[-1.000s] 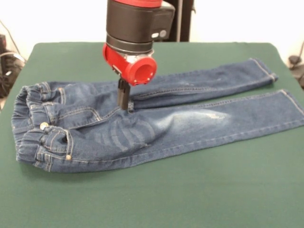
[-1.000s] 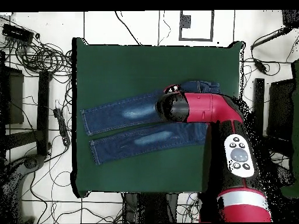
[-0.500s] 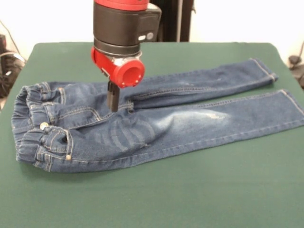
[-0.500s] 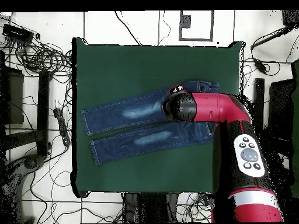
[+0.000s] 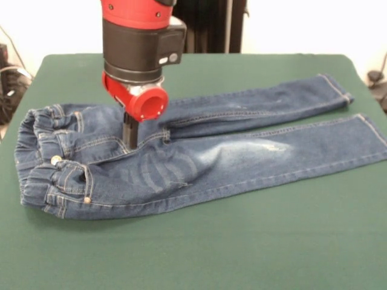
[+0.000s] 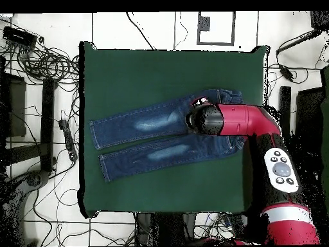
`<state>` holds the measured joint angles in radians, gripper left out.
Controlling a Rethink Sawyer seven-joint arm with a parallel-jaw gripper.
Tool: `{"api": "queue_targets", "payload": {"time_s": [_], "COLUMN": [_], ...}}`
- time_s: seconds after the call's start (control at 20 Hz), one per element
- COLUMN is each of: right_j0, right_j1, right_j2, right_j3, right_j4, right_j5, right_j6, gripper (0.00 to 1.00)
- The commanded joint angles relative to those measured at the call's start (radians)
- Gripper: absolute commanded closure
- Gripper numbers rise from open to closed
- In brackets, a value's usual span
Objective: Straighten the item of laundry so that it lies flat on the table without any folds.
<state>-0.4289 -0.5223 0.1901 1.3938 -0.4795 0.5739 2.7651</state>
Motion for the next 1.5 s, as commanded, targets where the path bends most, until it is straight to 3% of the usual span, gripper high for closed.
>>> {"api": "queue_targets", "payload": {"time_s": [0.05, 0.3, 0.65, 0.9, 1.35, 1.5], "right_j0": [0.001, 0.002, -0.043, -0.07, -0.122, -0.095], "right_j1": [0.106, 0.13, 0.172, 0.195, 0.151, 0.086], "right_j2": [0.136, 0.141, 0.187, 0.213, 0.219, 0.189], "right_j3": [-0.007, -0.022, -0.11, -0.136, -0.113, -0.039], "right_j4": [-0.048, -0.062, -0.082, -0.1, -0.09, -0.08], "right_j5": [0.124, 0.101, 0.166, 0.182, 0.218, 0.207], "right_j6": [-0.337, -0.324, -0.456, -0.487, -0.561, -0.478], "gripper": [1.0, 1.0, 1.0, 1.0, 1.0, 1.0]}}
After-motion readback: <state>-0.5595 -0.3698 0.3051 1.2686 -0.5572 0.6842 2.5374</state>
